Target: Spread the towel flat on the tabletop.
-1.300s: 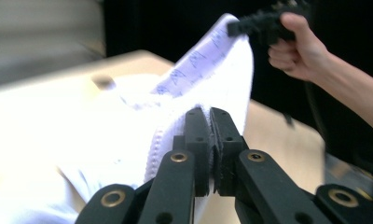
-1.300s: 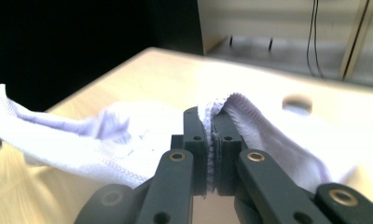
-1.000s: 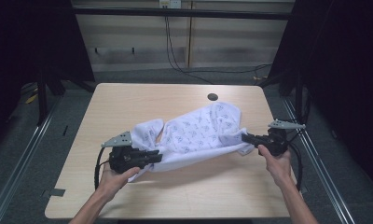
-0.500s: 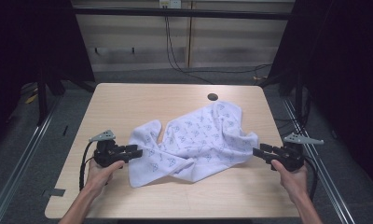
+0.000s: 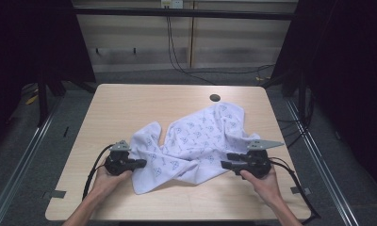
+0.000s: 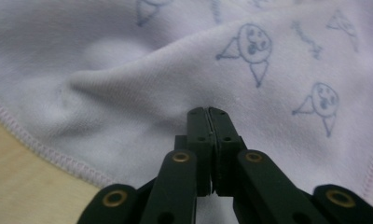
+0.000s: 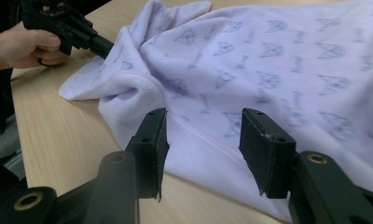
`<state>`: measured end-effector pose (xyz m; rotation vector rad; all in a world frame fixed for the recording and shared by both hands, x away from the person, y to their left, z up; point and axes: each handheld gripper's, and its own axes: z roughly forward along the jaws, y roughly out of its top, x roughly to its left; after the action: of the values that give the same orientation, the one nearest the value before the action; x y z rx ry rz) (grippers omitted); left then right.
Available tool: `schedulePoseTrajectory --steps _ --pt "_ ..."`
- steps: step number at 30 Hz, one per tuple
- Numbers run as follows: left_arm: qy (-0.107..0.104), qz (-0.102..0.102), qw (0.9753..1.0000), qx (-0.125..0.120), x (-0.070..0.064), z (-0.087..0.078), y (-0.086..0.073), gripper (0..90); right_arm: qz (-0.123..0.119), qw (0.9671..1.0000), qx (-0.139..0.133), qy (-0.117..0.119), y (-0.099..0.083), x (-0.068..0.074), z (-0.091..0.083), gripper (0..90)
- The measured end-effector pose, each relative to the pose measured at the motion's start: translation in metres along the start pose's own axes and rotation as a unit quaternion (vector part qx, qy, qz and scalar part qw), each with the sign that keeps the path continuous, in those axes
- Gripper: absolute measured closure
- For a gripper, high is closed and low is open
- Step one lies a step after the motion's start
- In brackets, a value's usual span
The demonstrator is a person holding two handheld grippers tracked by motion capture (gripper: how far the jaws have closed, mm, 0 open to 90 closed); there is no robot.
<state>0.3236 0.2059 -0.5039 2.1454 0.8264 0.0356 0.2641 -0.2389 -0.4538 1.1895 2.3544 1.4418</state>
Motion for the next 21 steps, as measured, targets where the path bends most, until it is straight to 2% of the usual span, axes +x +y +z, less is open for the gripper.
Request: schedulePoseTrajectory --steps 2,3,4,7,9,11,14,15,16,18,19,21 --pt "-0.011 0.003 0.9999 0.008 -0.009 -0.002 -0.004 89.5 -0.008 0.9999 0.007 0.01 0.001 0.007 0.011 51.7" --pt "-0.011 0.002 0.9999 0.01 -0.013 -0.004 -0.006 89.5 -0.01 0.9997 0.011 0.017 0.001 0.01 0.017 51.8" --pt "-0.008 0.002 0.9999 0.014 -0.018 -0.006 -0.008 89.3 -0.009 0.9997 0.014 0.02 0.001 0.012 0.021 51.7" --pt "-0.021 0.006 0.9995 0.022 -0.032 -0.011 -0.016 88.1 -0.004 0.9992 0.017 0.037 -0.003 0.022 0.032 50.1" --pt "-0.04 0.013 0.9986 0.031 -0.041 -0.013 -0.02 87.8 -0.012 0.9988 0.02 0.042 -0.002 0.031 0.038 48.8" --pt "-0.053 0.022 0.9976 0.039 -0.049 -0.014 -0.022 87.8 -0.019 0.9989 0.009 0.043 0.0 0.039 0.04 48.4" --pt "-0.079 0.035 0.9952 0.046 -0.062 -0.015 -0.025 85.0 -0.029 0.9974 0.016 0.064 0.002 0.055 0.048 46.3" --pt "-0.081 0.037 0.9953 0.039 -0.063 -0.016 -0.024 84.1 -0.035 0.9962 0.024 0.076 0.0 0.06 0.054 45.5" --pt "-0.084 0.037 0.9954 0.028 -0.064 -0.019 -0.022 82.4 -0.04 0.9958 0.03 0.076 -0.002 0.063 0.058 45.0" --pt "-0.089 0.025 0.9956 -0.01 -0.058 -0.025 -0.016 79.6 -0.048 0.9948 0.045 0.077 -0.006 0.066 0.066 43.6" --pt "-0.088 0.02 0.9956 -0.027 -0.054 -0.028 -0.011 78.5 -0.046 0.9948 0.05 0.076 -0.008 0.064 0.07 42.0" --pt "-0.069 0.017 0.9953 -0.065 -0.043 -0.034 -0.001 76.7 -0.042 0.995 0.056 0.072 -0.009 0.061 0.073 43.6"
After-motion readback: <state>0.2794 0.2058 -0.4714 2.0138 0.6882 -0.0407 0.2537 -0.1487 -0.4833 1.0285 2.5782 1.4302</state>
